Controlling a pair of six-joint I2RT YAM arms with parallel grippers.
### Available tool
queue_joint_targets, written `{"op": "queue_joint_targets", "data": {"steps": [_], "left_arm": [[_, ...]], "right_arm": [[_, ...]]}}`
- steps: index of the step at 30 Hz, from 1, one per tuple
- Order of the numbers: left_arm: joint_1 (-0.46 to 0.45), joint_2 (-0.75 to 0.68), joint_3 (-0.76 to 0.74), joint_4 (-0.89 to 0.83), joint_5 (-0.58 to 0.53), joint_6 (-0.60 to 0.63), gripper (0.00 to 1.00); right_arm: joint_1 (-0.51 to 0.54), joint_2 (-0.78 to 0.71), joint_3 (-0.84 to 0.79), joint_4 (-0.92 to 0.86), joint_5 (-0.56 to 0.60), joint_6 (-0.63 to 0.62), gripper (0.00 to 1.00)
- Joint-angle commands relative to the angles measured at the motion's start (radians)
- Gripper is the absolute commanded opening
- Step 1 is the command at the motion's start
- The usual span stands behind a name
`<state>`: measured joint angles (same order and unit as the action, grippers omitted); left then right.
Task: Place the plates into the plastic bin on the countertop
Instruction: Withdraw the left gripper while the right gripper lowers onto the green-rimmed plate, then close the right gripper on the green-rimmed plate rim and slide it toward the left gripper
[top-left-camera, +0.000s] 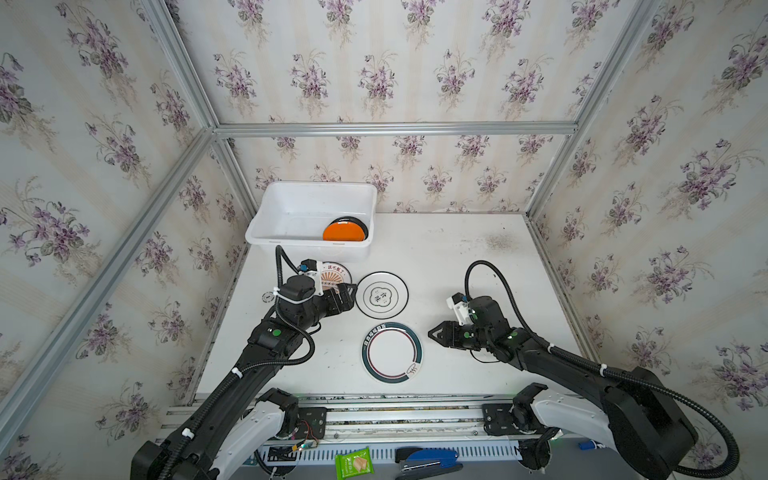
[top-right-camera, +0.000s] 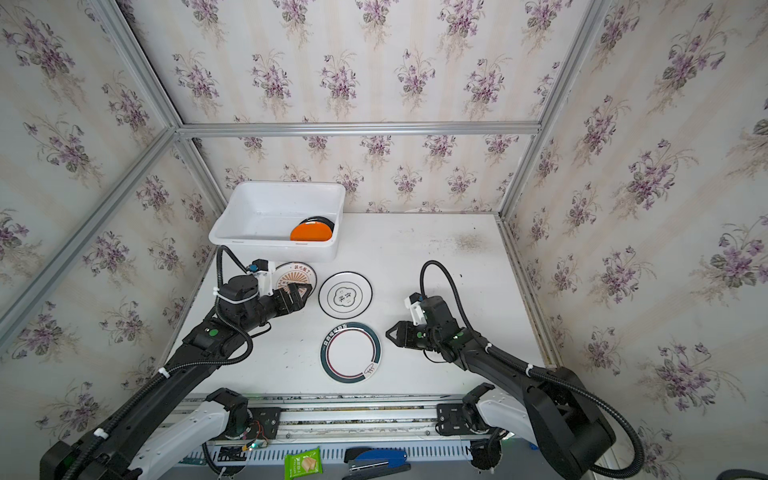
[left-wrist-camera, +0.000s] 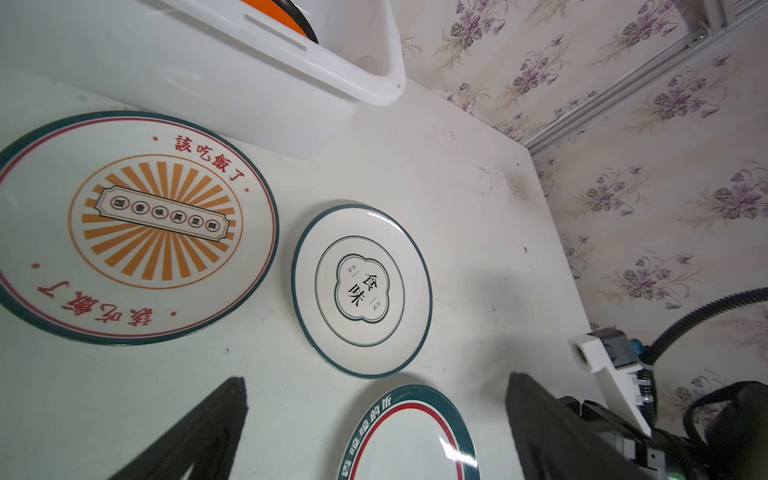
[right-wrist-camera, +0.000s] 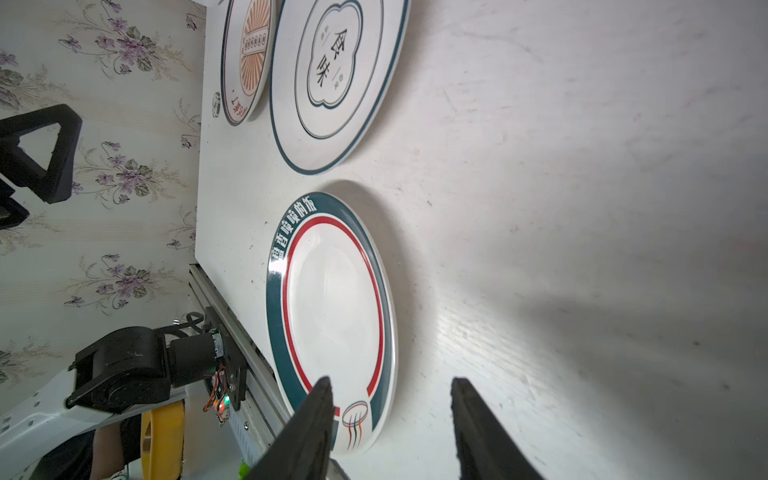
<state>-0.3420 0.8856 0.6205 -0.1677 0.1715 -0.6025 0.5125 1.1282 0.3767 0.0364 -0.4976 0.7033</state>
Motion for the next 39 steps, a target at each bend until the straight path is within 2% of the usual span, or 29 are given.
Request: {"op": "queue_joint_targets", "data": {"steps": [1,8,23,27,33,39], "left_arm": [[0.0,0.005,-0.02,0.086,0.089,-0.029,0.99],[0.001,0.006,-0.138,0.216,0.141,-0.088,0.99],[0.001,0.019,-0.186,0.281,0.175,-0.098,0.99],[0.001,0.014,-0.192,0.281,0.18,-0.099,1.0],[0.003,0.014,-0.195,0.281,0.187,-0.1,1.0],[0.003,0.019,-0.205,0.283,0.185,-0.093,0.99]], "right_arm": [[0.004,0.01,-0.003,0.083,-0.016,0.025,0.49],[0.01,0.081,0.003,0.117,-0.046,0.047,0.55],[0.12,0.322,0.076,0.194,-0.09,0.061,0.37],[0.126,0.338,0.077,0.197,-0.078,0.063,0.35],[0.127,0.356,0.078,0.198,-0.061,0.064,0.26],[0.157,0.356,0.125,0.097,0.001,0.029,0.16]]}}
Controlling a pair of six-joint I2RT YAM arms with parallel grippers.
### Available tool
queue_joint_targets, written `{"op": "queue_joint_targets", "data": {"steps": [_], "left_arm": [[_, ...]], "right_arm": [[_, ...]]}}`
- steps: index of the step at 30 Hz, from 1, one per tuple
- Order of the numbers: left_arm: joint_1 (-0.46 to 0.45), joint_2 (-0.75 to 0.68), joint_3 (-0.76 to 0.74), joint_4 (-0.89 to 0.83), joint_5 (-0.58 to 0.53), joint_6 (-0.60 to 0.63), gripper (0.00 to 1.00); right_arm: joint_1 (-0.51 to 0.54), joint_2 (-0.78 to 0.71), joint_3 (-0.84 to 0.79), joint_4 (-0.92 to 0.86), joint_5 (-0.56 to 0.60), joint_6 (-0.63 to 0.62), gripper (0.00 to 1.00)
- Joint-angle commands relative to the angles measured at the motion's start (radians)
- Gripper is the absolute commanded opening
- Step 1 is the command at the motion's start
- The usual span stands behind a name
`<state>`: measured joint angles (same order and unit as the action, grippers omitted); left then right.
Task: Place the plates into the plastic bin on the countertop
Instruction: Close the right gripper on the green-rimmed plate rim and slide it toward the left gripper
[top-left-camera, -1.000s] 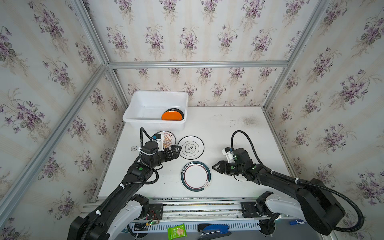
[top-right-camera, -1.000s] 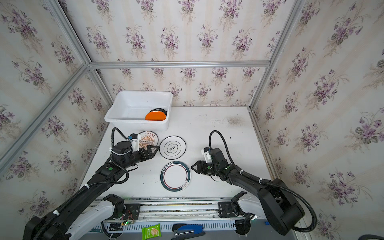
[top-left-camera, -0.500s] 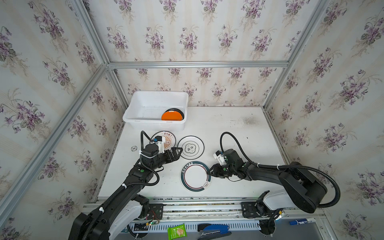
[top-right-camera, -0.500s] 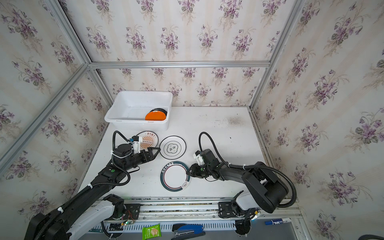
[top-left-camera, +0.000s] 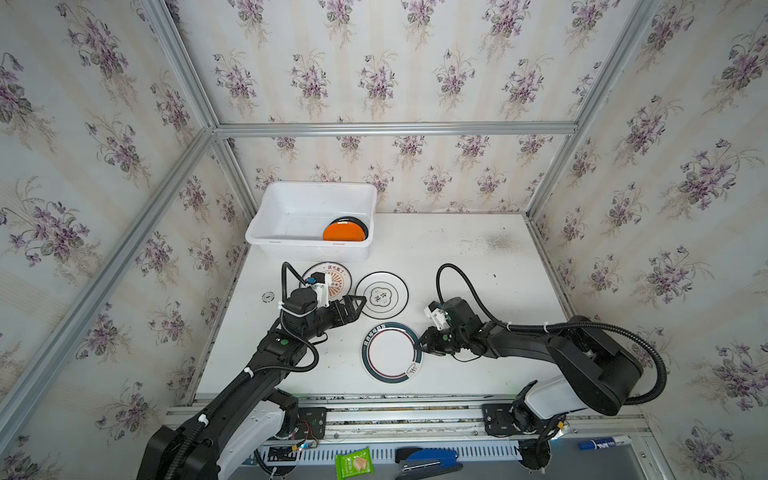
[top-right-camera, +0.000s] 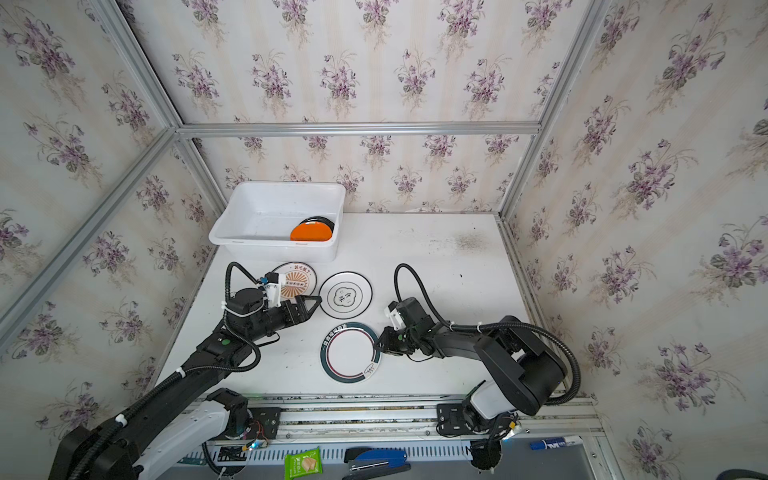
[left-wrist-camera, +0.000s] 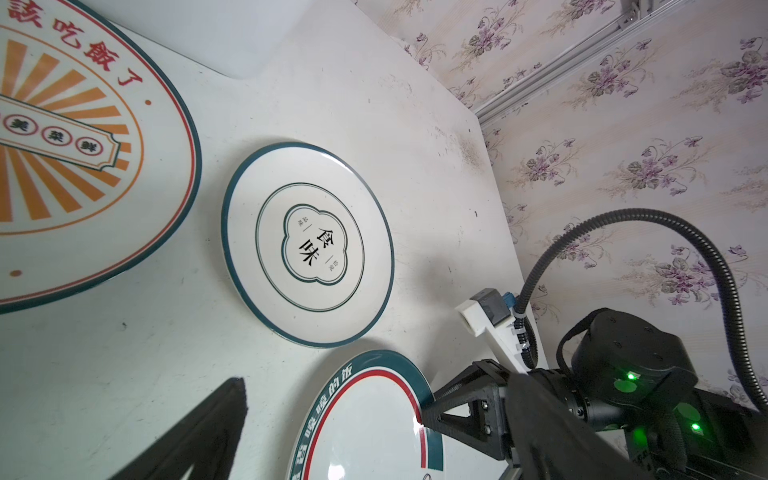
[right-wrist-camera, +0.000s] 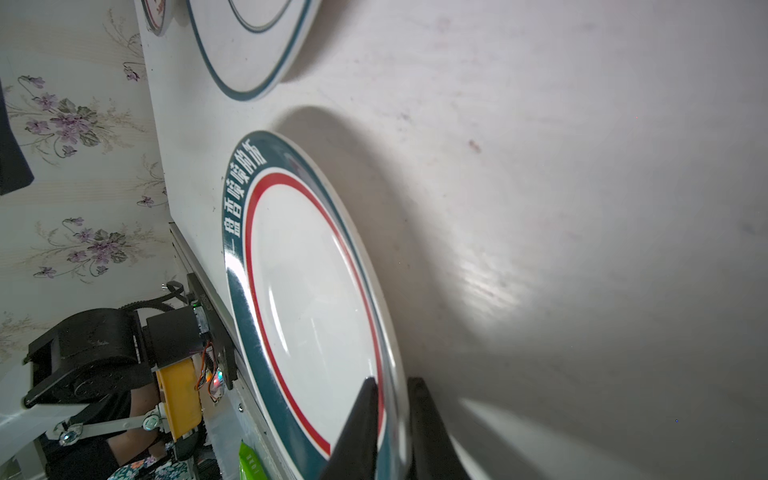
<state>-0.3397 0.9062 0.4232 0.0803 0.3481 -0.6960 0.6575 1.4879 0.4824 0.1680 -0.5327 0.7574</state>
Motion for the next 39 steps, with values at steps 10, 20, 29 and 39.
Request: {"op": "queue_joint_targets", "data": {"steps": [10,20,29,39], "left_arm": [[0.002,-0.02,-0.019,0.032,-0.026,0.01,0.99],[0.002,-0.024,-0.029,0.027,-0.035,0.013,0.99],[0.005,-0.039,-0.031,0.018,-0.034,0.022,0.99],[0.005,-0.023,-0.01,0.019,-0.042,0.025,0.99]], "right_arm": [[0.019,-0.017,0.025,-0.068,0.066,-0.029,0.0],[0.019,-0.082,0.009,-0.11,0.116,-0.025,0.0],[0.019,-0.238,-0.017,-0.19,0.235,-0.027,0.0],[0.019,-0.43,-0.05,-0.281,0.355,-0.011,0.0]]}}
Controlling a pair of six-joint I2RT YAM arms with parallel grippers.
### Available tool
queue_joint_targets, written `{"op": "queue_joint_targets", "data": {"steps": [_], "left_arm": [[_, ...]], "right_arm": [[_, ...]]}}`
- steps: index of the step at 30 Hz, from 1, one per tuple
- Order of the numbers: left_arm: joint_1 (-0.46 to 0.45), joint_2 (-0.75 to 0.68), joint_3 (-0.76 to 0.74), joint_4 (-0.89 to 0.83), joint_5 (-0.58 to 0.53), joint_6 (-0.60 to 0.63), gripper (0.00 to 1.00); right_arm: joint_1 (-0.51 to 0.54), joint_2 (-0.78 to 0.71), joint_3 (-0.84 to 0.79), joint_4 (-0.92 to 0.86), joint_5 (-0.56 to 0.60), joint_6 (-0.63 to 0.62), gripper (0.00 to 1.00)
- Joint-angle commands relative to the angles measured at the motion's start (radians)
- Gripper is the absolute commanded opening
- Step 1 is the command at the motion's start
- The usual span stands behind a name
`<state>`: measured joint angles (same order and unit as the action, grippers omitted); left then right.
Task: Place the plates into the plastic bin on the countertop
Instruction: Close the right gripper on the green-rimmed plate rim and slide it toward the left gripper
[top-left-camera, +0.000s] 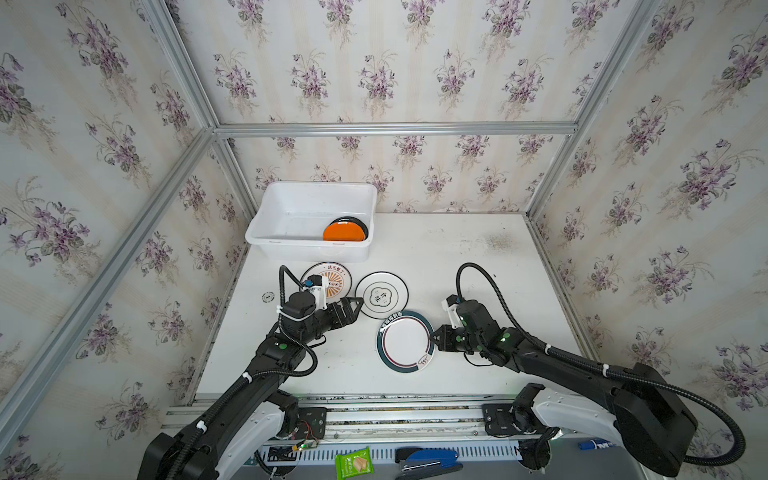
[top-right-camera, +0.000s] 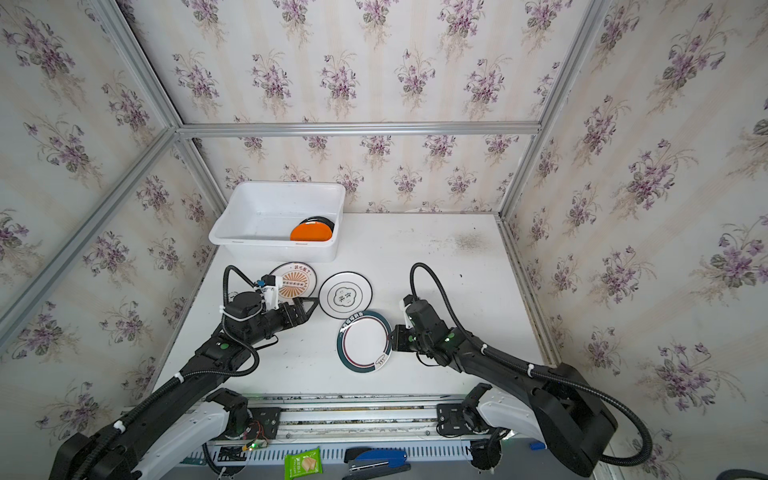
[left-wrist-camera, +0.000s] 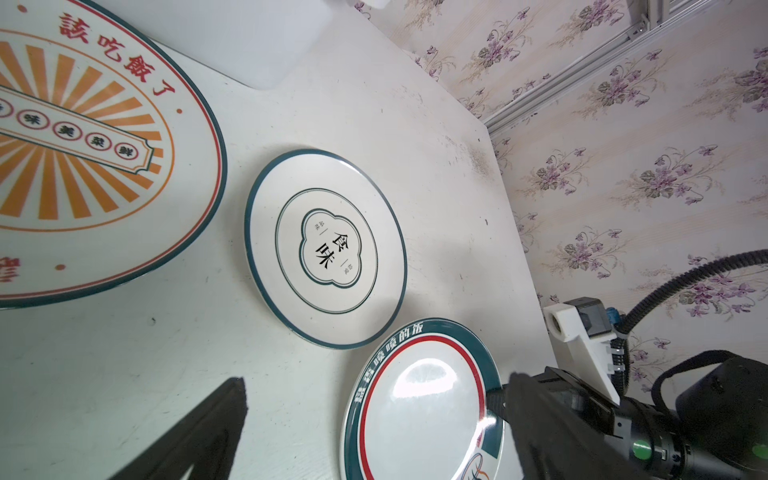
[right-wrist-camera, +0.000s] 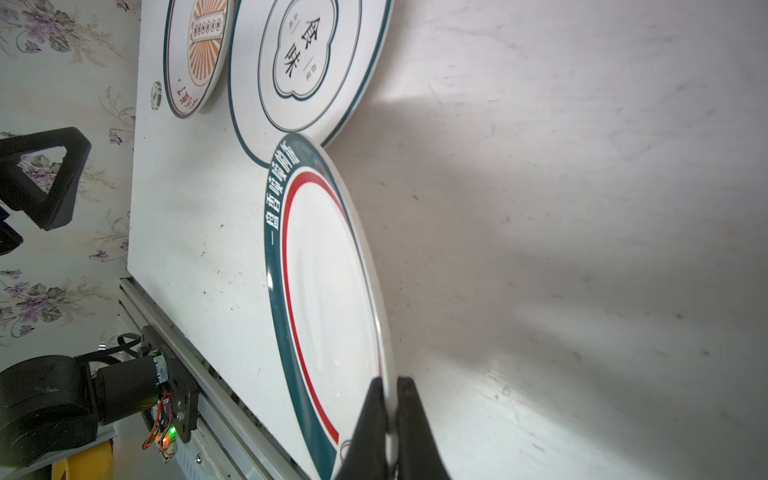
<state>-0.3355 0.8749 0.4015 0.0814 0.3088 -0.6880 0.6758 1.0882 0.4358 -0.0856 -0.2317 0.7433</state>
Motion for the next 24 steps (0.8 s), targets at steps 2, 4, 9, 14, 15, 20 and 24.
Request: {"op": "queue_joint_targets", "data": {"steps": [2,4,9,14,15,20,24], "left_arm": [[0.001,0.027,0.023,0.018,0.007,0.025,0.99],[0.001,0.044,0.034,0.02,0.018,0.031,1.0],[0.001,0.077,0.043,0.041,0.046,0.02,1.0],[0.001,0.099,0.036,0.096,0.091,-0.004,0.99],[0.001,0.103,0.036,0.108,0.103,-0.006,1.0],[-0.002,0.133,0.029,0.177,0.131,-0.046,1.0],[-0.012,0.165,0.024,0.25,0.148,-0.09,0.99]], "right_arm": [[0.0,-0.065,-0.004,-0.05,0.077,0.009,0.0],[0.001,-0.097,-0.002,-0.068,0.094,0.016,0.0],[-0.002,-0.16,0.049,-0.158,0.14,0.046,0.0],[-0.03,-0.195,0.124,-0.226,0.175,0.036,0.0],[-0.043,-0.196,0.136,-0.233,0.17,0.037,0.0],[-0.187,-0.174,0.178,-0.224,0.054,0.074,0.0],[-0.255,-0.137,0.192,-0.154,-0.038,0.073,0.0]]}}
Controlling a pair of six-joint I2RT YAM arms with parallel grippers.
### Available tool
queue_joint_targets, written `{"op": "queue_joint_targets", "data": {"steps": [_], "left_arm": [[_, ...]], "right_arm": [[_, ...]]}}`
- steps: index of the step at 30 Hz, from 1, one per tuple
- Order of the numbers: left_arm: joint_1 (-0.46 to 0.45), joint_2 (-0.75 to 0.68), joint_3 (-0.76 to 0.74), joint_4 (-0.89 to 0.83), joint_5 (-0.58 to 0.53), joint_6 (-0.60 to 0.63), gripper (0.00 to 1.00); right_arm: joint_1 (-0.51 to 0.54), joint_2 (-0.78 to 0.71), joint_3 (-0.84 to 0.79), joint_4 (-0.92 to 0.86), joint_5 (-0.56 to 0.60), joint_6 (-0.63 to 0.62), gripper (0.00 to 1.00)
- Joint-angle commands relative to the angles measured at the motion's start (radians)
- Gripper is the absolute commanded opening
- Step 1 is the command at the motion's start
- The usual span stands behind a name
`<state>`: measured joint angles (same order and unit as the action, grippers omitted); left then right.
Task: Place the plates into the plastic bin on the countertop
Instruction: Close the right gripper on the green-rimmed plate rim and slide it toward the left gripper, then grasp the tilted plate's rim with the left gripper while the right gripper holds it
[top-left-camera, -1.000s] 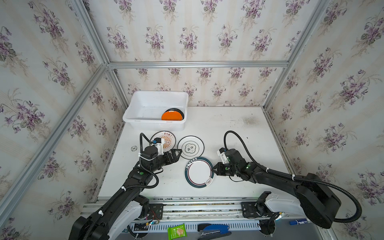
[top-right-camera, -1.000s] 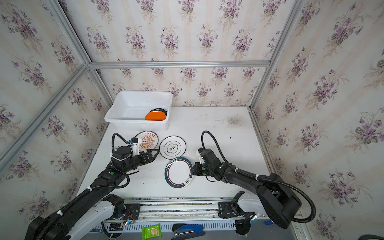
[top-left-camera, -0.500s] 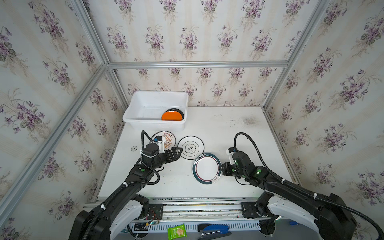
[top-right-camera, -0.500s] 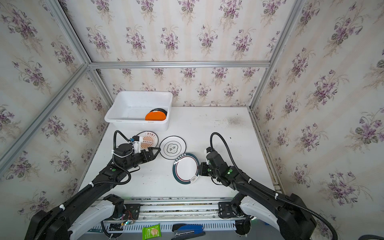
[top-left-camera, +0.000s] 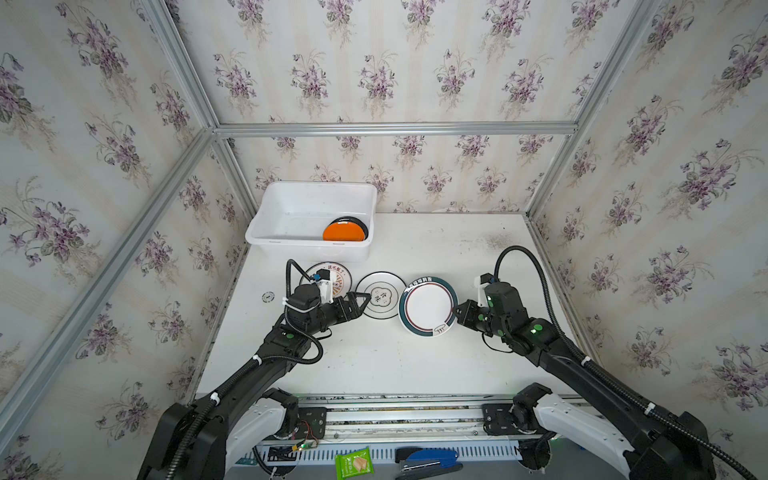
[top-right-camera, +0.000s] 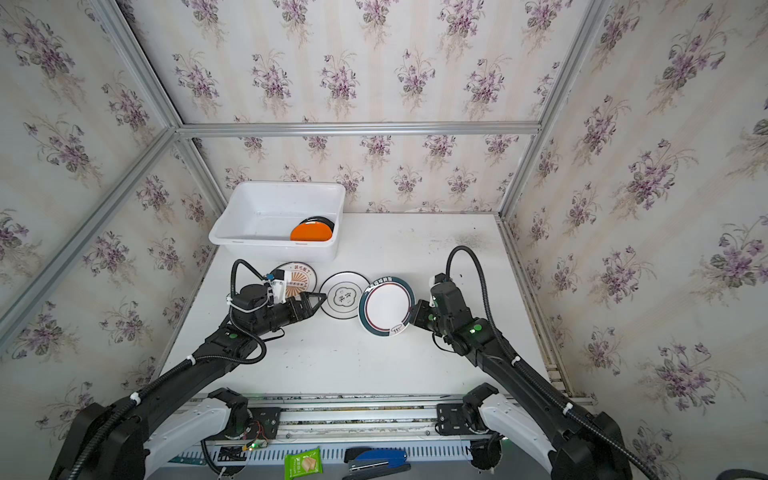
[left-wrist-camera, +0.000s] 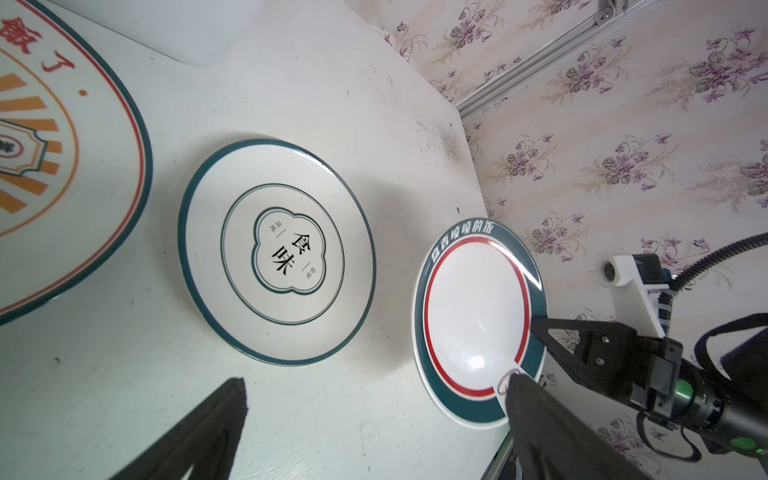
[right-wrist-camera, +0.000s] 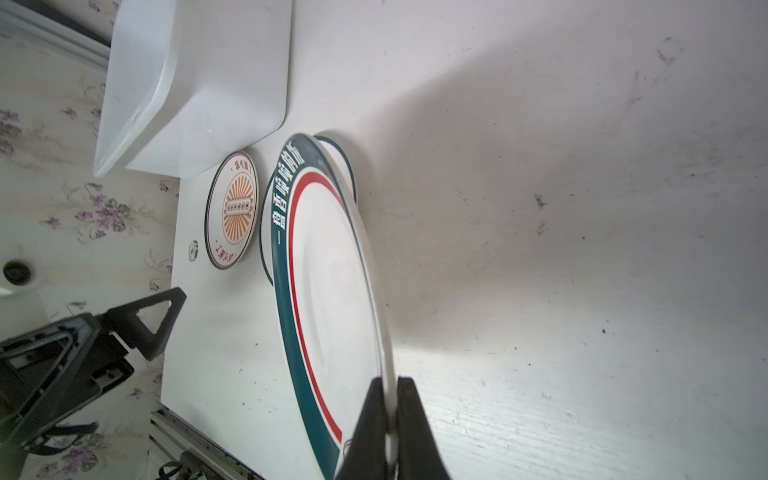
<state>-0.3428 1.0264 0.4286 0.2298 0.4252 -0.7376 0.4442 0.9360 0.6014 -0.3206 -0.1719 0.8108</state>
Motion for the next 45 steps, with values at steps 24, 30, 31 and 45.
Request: {"op": "queue_joint_targets", "data": {"steps": [24,30,31,45], "left_arm": [[-0.14,0.421,0.259,0.337,0.057,-0.226,0.83],[-0.147,0.471,0.278,0.399,0.068,-0.272,0.43],[-0.147,0.479,0.283,0.401,0.07,-0.276,0.36],[-0.152,0.528,0.33,0.393,0.087,-0.281,0.0]], "right_arm": [[-0.092,0.144,0.084,0.386,-0.337,0.097,0.0],[-0.099,0.161,0.076,0.419,-0.36,0.093,0.0],[-0.1,0.161,0.07,0.426,-0.362,0.093,0.0],[-0.105,0.15,0.038,0.472,-0.379,0.071,0.58]]}}
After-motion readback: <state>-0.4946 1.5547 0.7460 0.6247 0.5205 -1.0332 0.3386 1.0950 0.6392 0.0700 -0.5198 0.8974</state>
